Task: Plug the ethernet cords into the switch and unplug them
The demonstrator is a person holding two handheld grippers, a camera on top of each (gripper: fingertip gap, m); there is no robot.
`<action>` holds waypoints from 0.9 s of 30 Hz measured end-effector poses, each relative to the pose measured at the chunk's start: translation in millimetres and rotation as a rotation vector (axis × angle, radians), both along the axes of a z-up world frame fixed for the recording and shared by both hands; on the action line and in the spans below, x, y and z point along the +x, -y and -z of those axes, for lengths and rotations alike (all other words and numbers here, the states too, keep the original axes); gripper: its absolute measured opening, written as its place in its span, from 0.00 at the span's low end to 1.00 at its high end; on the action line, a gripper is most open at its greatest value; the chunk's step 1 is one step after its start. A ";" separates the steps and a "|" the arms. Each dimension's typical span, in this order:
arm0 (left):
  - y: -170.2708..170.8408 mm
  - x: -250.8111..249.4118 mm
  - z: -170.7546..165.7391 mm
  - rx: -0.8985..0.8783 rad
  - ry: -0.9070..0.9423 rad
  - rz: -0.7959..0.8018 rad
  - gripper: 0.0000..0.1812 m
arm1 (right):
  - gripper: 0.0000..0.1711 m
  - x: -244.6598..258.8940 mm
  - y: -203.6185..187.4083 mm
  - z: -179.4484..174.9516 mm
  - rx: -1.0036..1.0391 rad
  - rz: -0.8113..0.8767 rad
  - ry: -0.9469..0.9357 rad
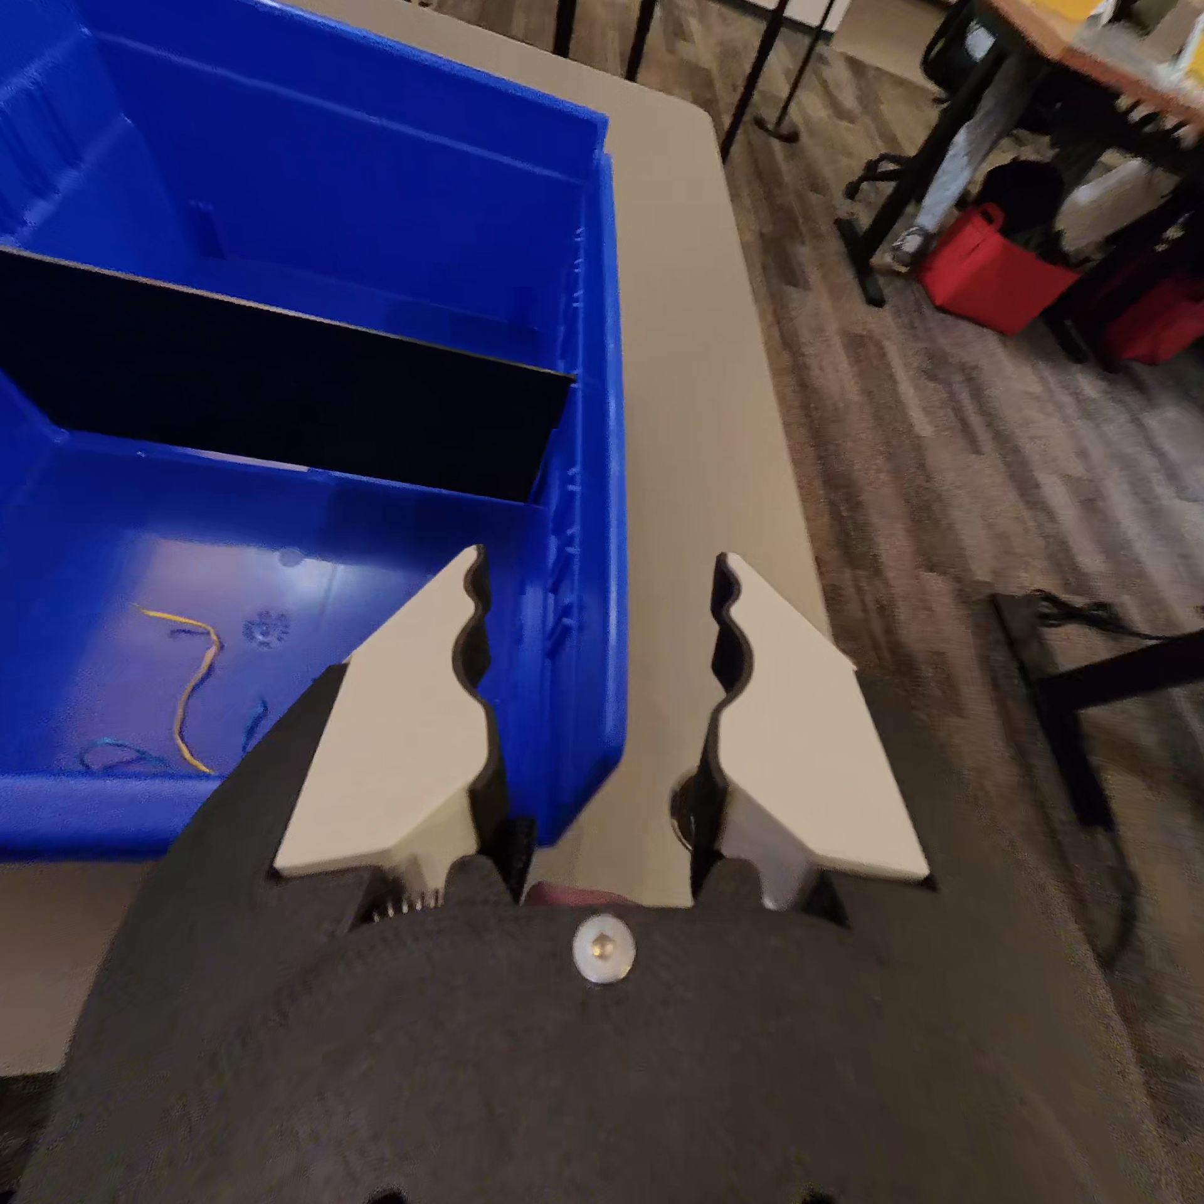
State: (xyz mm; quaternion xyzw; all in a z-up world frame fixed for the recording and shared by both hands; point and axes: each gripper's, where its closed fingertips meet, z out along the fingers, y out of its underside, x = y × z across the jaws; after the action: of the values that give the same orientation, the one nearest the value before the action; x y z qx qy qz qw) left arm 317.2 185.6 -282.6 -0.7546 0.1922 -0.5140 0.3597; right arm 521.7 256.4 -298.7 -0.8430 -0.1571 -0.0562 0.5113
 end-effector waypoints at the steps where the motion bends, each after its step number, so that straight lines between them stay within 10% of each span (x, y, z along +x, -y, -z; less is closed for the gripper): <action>1: 1.0 -8.0 -1.4 0.020 -0.011 -0.010 0.34 | 0.40 3.8 4.0 -5.3 0.020 0.014 0.046; 7: 12.7 -75.8 -27.9 0.163 -0.067 -0.091 0.35 | 0.40 -22.1 30.7 -66.8 0.211 -0.020 0.252; 16: 31.8 -226.8 -70.8 0.372 -0.238 -0.336 0.32 | 0.34 -224.6 57.4 -117.5 0.307 -0.541 0.055; 27: 109.5 -591.1 -129.7 0.459 -0.829 -1.098 0.25 | 0.34 -379.0 90.0 -103.2 0.191 -0.875 -0.065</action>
State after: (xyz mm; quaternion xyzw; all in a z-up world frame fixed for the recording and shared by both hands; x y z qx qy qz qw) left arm -273.8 76.0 -152.9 -0.7808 0.0093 0.1223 0.6127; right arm 142.7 166.4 -195.5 -0.6476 -0.4767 0.1777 0.5673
